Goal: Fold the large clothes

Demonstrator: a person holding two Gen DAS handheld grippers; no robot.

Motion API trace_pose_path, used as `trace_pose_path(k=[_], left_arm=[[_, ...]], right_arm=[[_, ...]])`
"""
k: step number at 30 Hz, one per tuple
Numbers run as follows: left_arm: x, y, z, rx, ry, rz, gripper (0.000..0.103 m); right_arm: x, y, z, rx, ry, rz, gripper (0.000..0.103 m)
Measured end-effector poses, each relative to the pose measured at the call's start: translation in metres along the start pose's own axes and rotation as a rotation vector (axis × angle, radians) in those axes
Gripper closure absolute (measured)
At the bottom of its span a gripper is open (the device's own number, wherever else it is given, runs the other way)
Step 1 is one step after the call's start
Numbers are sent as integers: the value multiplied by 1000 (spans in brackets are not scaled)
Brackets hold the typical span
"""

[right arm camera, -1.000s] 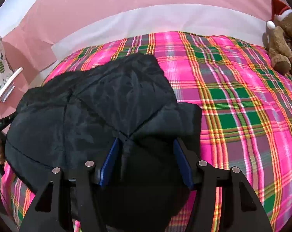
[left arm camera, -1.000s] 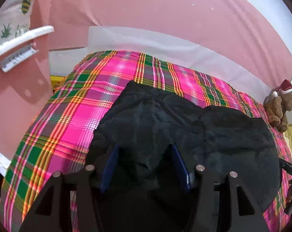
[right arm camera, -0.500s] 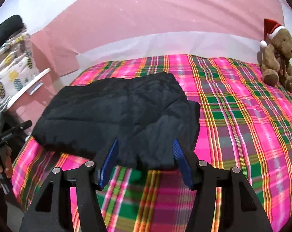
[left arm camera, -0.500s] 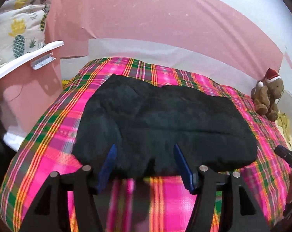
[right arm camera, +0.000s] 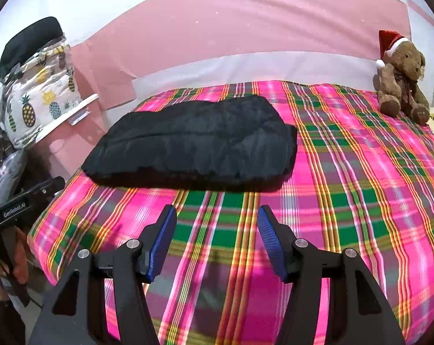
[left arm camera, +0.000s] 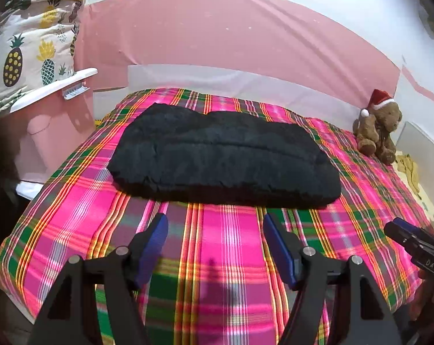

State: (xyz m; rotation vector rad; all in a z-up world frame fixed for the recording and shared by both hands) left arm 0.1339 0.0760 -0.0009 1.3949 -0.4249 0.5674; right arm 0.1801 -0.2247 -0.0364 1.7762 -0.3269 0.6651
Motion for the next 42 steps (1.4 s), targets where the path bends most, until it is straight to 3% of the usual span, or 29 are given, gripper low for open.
trace_pose_path(k=[13,42], left_arm=[[-35,9,0,32,27,-20,33],[-43,-16,-4,74,44,-75,33]], right_arm=[[-30,15,-28,-33,59,-2,44],[-31,-11,-34,-56,88,-64,44]])
Point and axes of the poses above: each gripper's, at about its wrist camera, not at the fingertips, and y roughly against the way its jaws point, z to its right, x to its top, the point moved 6 cm from there along -y, roughly the way its jaws point, and after that the axes turned 15 degrees about -z, right-handed, at the moved point
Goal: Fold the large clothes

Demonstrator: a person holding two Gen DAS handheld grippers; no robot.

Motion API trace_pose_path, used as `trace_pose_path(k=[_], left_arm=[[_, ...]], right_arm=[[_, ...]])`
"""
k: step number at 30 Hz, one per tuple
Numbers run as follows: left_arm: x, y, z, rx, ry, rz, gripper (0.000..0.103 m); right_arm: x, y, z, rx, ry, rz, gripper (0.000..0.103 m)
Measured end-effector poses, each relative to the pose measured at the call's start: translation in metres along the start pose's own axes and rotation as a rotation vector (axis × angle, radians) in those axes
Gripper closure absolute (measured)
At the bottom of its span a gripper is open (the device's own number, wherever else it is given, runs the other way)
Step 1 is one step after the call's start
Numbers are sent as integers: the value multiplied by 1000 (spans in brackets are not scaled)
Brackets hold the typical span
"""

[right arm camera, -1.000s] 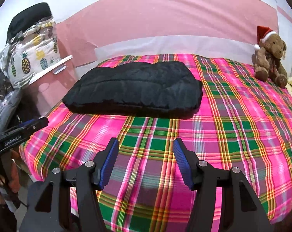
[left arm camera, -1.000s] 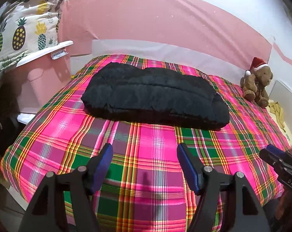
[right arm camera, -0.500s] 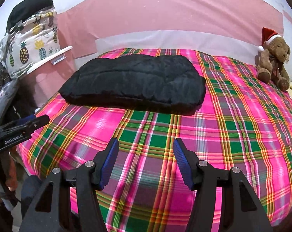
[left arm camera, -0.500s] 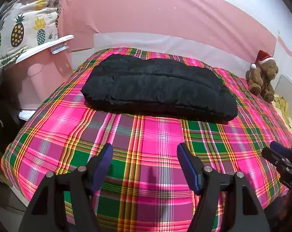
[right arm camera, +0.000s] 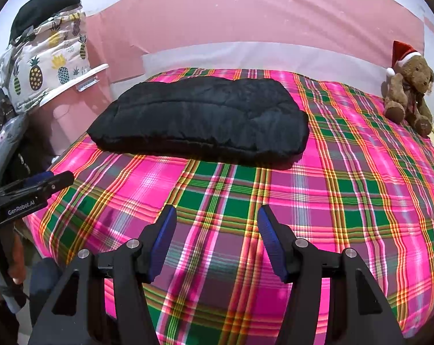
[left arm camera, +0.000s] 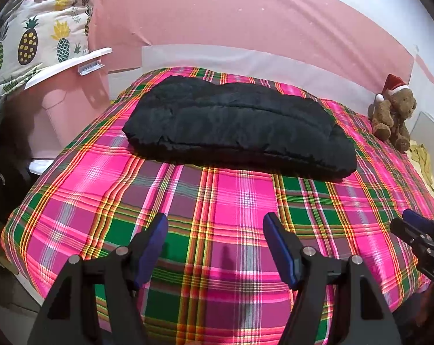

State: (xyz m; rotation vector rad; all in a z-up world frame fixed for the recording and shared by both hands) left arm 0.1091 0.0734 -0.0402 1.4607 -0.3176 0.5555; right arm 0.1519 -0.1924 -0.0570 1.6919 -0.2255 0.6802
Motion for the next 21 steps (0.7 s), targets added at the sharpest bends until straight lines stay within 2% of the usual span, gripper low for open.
trace_pose_path(k=[21], left_arm=[[-5,5,3,29,-10,5,33]], right_arm=[[0,4,-3,0,4,7,44]])
Point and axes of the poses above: each gripper's, at about its wrist camera, not at the fingertips, and y roughly against the way its jaws point, z to its right, x to its top, the point moved 6 cm from there along -y, roughly the way its jaws point, and after that the axes turned 15 degrees about -z, right-handed, at the moved point
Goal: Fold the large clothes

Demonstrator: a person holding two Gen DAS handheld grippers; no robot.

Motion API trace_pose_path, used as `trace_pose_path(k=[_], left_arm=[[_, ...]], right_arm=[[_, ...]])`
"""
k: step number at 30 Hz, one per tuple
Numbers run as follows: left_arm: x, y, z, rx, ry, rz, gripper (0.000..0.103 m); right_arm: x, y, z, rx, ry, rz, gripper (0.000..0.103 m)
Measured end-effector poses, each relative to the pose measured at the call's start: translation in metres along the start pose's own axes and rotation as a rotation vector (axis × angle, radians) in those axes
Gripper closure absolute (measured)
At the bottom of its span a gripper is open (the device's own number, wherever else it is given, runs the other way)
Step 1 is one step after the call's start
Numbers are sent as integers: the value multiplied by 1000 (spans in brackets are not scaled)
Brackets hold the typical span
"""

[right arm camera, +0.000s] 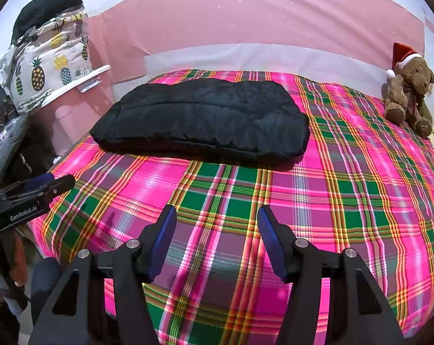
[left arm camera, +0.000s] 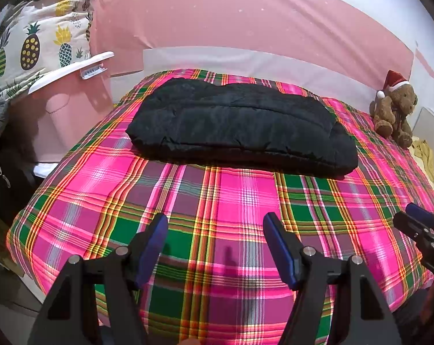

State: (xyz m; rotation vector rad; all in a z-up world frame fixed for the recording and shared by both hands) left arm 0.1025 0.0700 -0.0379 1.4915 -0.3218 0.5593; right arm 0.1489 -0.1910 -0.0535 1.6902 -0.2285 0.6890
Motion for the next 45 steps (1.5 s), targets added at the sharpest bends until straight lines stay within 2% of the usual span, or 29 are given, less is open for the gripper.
trace_pose_path(k=[10,18,45], left_arm=[[-1,-4,-1,4,6,-17,33],[-1,-2,0,30,2,-7,33],[-4,5,5,30,15,17,33]], right_arm=[[-1,0,0,6,0,-4,44],[-2,-1,1,12,-2,-3,44],[-4,-1,2,12,1,1,44]])
Point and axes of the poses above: each gripper's, at about its wrist camera, not at the fingertips, and y roughly against the way its jaws point, z to its right, x to its top, the point moved 6 cm from there along -y, roughly the way its jaws point, and after that the axes turned 15 degrees about -z, right-handed, at the moved point
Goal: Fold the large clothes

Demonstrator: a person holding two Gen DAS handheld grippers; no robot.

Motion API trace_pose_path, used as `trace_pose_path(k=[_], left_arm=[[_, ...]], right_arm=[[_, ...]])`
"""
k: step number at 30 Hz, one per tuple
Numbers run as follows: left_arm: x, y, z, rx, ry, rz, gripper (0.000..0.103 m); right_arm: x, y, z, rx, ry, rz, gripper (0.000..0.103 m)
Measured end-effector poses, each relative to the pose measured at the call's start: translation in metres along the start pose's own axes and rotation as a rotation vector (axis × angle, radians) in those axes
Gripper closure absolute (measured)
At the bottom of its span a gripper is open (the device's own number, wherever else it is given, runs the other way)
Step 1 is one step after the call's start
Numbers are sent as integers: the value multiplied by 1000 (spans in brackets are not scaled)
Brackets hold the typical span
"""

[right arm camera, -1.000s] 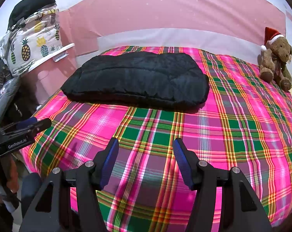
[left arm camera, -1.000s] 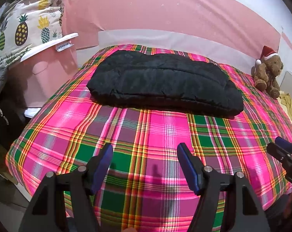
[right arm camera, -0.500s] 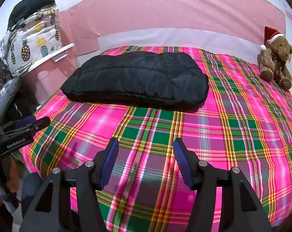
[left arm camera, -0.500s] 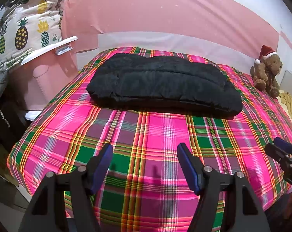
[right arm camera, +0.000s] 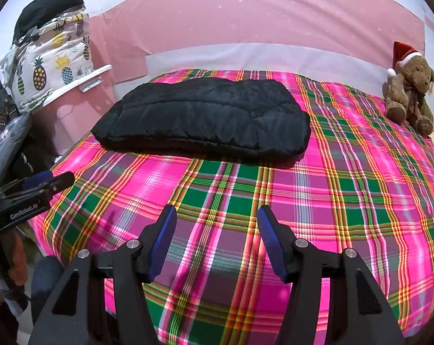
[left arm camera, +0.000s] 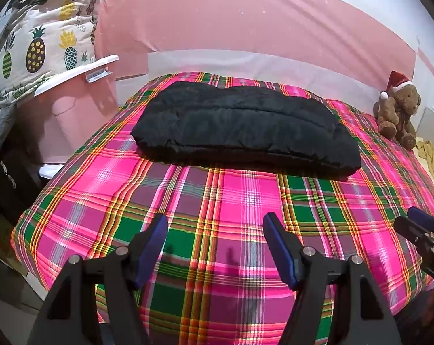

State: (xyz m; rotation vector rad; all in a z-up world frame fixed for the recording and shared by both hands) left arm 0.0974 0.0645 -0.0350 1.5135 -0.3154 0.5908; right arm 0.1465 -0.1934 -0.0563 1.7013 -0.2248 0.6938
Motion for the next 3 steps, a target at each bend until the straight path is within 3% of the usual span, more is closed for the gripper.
trace_pose_path(k=[3], left_arm=[[0,0,0,-4,4,-1,33]], right_arm=[[-1,1,0,0,0,3,44]])
Point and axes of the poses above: each gripper's, at about its wrist camera, not at the fingertips, and y roughly against the way its jaws point, z to its right, x to its top, the point moved 6 cm from there along -y, roughly the way its jaws point, and after that the axes turned 15 degrees about -z, right-handed, at the moved point
